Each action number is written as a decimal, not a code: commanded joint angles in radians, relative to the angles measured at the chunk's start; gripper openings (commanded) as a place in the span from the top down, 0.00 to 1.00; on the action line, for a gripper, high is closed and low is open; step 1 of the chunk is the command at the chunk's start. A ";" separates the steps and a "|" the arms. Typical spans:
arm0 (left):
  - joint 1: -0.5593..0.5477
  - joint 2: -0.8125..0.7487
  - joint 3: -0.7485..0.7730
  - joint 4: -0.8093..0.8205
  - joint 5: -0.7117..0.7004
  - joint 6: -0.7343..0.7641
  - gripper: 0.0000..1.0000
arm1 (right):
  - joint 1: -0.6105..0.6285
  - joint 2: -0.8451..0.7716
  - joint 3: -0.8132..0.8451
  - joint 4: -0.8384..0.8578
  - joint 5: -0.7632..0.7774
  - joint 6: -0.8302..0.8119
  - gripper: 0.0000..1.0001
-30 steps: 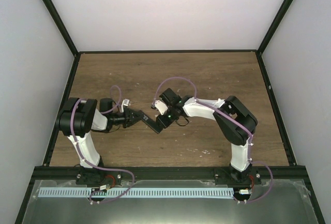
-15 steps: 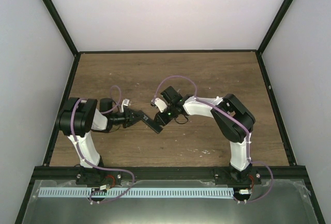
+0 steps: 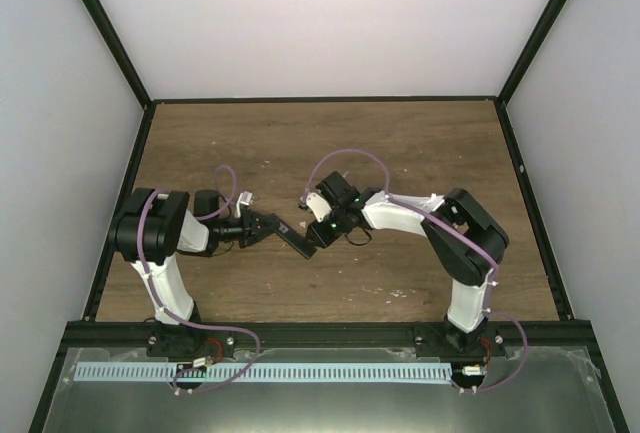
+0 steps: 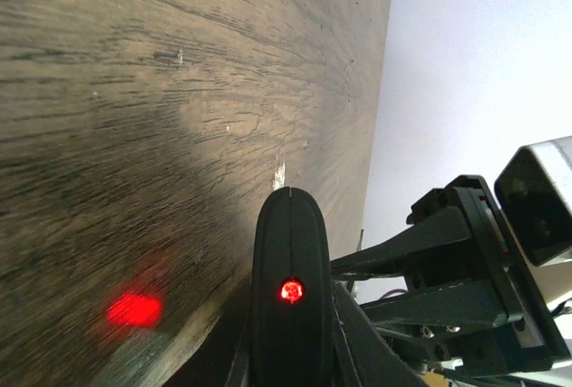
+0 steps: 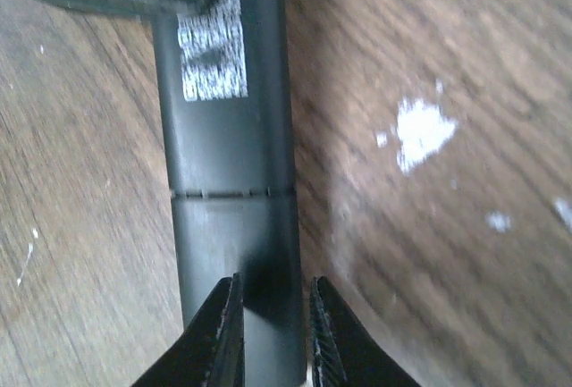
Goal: Load the batteries into the remote control
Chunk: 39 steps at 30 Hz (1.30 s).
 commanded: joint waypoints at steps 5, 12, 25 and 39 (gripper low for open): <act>-0.005 0.014 0.005 0.022 0.000 0.026 1.00 | 0.004 -0.109 -0.104 -0.059 0.009 0.038 0.81; -0.004 0.014 0.007 0.016 -0.001 0.028 1.00 | 0.005 -0.104 -0.145 -0.036 -0.019 0.056 0.76; -0.005 0.011 0.012 0.005 -0.003 0.029 1.00 | 0.005 -0.089 -0.110 -0.035 -0.029 0.039 0.72; -0.004 0.009 0.011 -0.005 -0.006 0.037 1.00 | 0.003 -0.142 -0.096 -0.128 -0.079 0.207 0.71</act>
